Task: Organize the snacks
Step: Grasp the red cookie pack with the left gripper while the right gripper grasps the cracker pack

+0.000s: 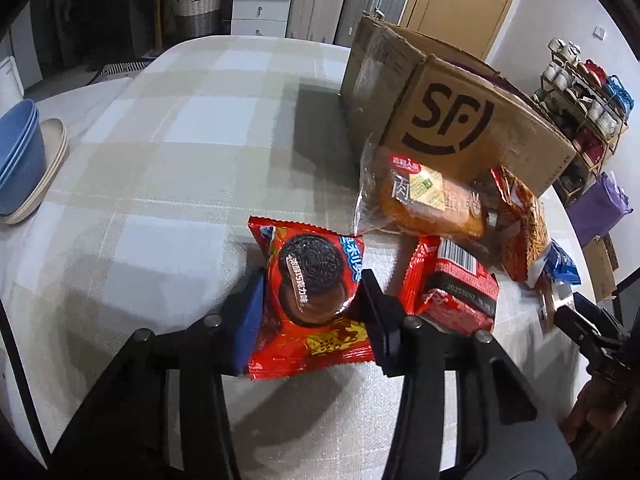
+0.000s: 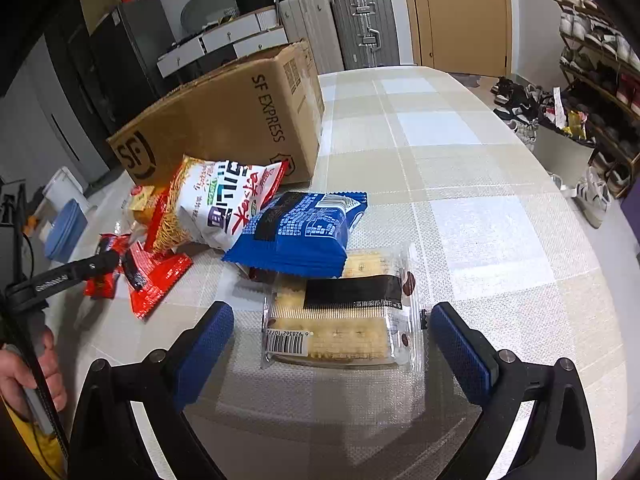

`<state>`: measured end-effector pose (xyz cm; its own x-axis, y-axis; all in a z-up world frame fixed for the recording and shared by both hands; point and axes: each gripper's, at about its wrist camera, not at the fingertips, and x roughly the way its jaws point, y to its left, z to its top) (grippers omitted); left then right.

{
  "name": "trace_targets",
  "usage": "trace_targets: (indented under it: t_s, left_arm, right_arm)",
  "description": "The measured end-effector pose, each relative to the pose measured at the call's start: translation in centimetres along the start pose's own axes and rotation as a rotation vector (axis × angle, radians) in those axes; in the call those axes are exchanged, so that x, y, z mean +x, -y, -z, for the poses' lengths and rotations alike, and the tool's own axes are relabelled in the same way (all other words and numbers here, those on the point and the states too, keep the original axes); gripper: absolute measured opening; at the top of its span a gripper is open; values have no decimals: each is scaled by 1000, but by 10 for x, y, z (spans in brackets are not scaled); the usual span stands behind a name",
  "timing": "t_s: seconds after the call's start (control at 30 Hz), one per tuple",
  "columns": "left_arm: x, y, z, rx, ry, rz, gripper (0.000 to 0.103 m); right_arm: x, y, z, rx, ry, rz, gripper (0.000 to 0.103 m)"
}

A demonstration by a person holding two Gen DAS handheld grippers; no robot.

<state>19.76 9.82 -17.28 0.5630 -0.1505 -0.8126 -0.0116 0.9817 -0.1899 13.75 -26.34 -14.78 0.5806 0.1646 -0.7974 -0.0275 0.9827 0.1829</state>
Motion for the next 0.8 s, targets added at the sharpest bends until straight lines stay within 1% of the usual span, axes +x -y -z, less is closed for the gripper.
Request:
trace_targets:
  t_s: [0.13, 0.33, 0.4, 0.47, 0.53, 0.67, 0.73, 0.8]
  left_arm:
    - [-4, 0, 5, 8, 0, 8, 42]
    - [-13, -2, 13, -12, -4, 44, 42]
    - [-15, -3, 16, -13, -5, 54, 42]
    - [-18, -6, 18, -32, -3, 66, 42]
    - [-20, -10, 21, -48, -4, 83, 42]
    - [-28, -13, 25, -50, 4, 96, 42]
    - [-31, -15, 27, -56, 7, 96, 42]
    - [-34, -18, 29, -63, 6, 102, 42]
  right_arm:
    - [3, -3, -1, -26, -16, 23, 100]
    - [7, -11, -1, -62, -37, 74, 100]
    - [7, -11, -1, -56, -35, 72, 100]
    - [7, -11, -2, -57, -36, 70, 100]
    - [9, -14, -1, -71, -45, 88, 99]
    - [10, -20, 1, -108, -53, 147, 89]
    - [9, -22, 2, -119, -52, 146, 86]
    - [7, -23, 2, -119, -55, 145, 79]
